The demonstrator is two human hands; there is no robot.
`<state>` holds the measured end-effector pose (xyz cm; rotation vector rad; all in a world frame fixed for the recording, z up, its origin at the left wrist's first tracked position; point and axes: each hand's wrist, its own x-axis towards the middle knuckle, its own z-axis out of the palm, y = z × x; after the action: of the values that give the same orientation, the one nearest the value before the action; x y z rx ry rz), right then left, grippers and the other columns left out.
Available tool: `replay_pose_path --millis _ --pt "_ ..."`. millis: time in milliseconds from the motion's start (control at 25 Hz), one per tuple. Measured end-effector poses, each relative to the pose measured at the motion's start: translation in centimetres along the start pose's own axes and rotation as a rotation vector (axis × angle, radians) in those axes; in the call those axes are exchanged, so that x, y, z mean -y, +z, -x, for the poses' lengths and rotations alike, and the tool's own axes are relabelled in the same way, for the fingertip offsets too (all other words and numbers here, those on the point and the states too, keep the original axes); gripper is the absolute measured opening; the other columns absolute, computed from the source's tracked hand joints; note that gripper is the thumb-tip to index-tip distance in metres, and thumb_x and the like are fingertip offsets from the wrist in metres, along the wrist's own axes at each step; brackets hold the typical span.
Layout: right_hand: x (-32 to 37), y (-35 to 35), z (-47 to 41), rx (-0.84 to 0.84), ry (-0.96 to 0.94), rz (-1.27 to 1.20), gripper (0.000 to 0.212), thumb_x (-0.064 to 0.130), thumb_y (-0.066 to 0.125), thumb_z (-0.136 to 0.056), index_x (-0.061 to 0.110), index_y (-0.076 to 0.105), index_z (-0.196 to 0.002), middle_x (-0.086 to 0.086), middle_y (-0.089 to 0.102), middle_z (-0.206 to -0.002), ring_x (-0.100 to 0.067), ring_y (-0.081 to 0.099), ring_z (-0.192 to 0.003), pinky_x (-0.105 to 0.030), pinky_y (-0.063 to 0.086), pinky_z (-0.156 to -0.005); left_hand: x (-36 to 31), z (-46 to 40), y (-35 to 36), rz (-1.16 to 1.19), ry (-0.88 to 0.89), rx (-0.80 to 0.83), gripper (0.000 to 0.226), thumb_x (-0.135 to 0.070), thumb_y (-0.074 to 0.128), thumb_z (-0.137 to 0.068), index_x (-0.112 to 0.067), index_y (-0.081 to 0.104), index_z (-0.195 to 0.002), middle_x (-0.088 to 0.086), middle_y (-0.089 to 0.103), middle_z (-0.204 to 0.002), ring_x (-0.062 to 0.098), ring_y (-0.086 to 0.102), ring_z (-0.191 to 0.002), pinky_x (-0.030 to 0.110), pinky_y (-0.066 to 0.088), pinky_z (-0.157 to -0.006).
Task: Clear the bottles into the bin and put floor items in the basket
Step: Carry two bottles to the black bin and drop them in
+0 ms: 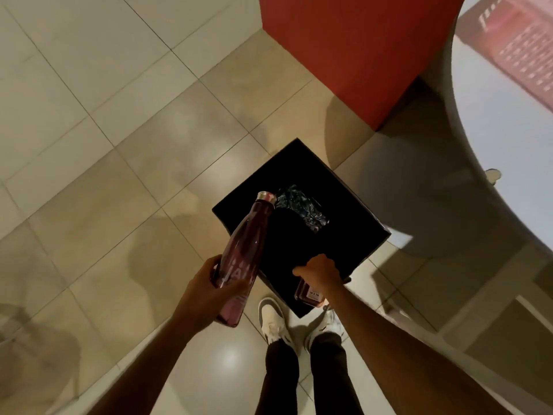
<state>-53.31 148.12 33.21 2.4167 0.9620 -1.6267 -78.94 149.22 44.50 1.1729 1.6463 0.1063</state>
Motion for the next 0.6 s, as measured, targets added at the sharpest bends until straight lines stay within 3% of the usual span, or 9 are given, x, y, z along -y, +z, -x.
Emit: replay_pose_path --millis 80,160,240,320,400,480,600 --pt "0.2 1.0 -2.1 0.037 -0.015 -0.011 0.05 0.05 0.072 -0.083 0.01 0.06 -0.11 -0.006 0.061 -0.088 -0.025 0.062 -0.081 -0.031 0.045 -0.07 0.3 -1.7 0.5 0.006 -0.005 -0.013 0.067 -0.044 0.081 -0.078 -0.038 0.046 -0.135 -0.015 0.066 -0.107 0.006 0.071 -0.083 0.017 0.055 -0.055" --pt "-0.8 1.6 -2.7 0.105 -0.05 0.078 0.04 0.049 0.068 -0.088 0.01 0.061 -0.092 -0.004 0.057 -0.082 -0.026 0.061 -0.082 -0.029 0.042 -0.07 1.0 -2.1 1.7 -0.01 -0.027 0.016 0.067 -0.045 0.079 -0.08 -0.035 0.045 -0.137 -0.016 0.063 -0.107 0.007 0.069 -0.085 0.017 0.055 -0.055" --pt "-2.0 1.2 -2.3 0.136 -0.12 0.08 0.039 0.041 0.065 -0.093 0.015 0.05 -0.068 0.001 0.051 -0.07 -0.021 0.055 -0.076 -0.03 0.038 -0.073 0.2 -2.1 2.4 -0.016 -0.016 0.031 0.069 -0.044 0.079 -0.081 -0.031 0.044 -0.14 -0.015 0.063 -0.108 0.007 0.068 -0.086 0.018 0.055 -0.059" --pt "-2.7 0.7 -1.3 0.145 -0.188 -0.09 0.041 0.029 0.062 -0.097 0.022 0.045 -0.06 0.007 0.048 -0.062 -0.014 0.051 -0.066 -0.032 0.039 -0.076 0.0 -1.7 2.8 -0.044 -0.026 0.055 0.072 -0.042 0.08 -0.08 -0.03 0.044 -0.141 -0.013 0.064 -0.107 0.006 0.068 -0.086 0.017 0.054 -0.06" --pt "-2.9 -1.5 0.0 0.113 -0.178 -0.48 0.026 0.024 0.061 -0.098 0.023 0.059 -0.072 0.002 0.061 -0.073 -0.013 0.059 -0.068 -0.037 0.046 -0.078 -0.9 -1.7 3.0 -0.092 0.006 0.11 0.073 -0.041 0.082 -0.079 -0.031 0.046 -0.141 -0.014 0.065 -0.107 0.002 0.069 -0.084 0.013 0.051 -0.059" --pt "-2.0 -4.1 1.1 0.146 -0.137 -0.92 0.008 0.033 0.063 -0.095 0.027 0.066 -0.1 -0.007 0.073 -0.097 -0.022 0.072 -0.083 -0.037 0.057 -0.078 -1.5 -1.7 3.2 -0.142 0.047 0.207 0.072 -0.043 0.083 -0.077 -0.034 0.047 -0.139 -0.018 0.066 -0.107 -0.006 0.068 -0.086 0.011 0.051 -0.059" --pt "-1.5 -7.6 1.1 0.189 -0.235 -1.103 0.04 0.045 0.067 -0.083 0.03 0.065 -0.121 -0.007 0.074 -0.106 -0.027 0.074 -0.094 -0.041 0.061 -0.076 -2.7 -1.8 4.3 -0.283 0.118 0.328 0.078 -0.056 0.078 -0.072 -0.041 0.044 -0.141 -0.025 0.063 -0.111 -0.006 0.065 -0.094 0.024 0.058 -0.082"
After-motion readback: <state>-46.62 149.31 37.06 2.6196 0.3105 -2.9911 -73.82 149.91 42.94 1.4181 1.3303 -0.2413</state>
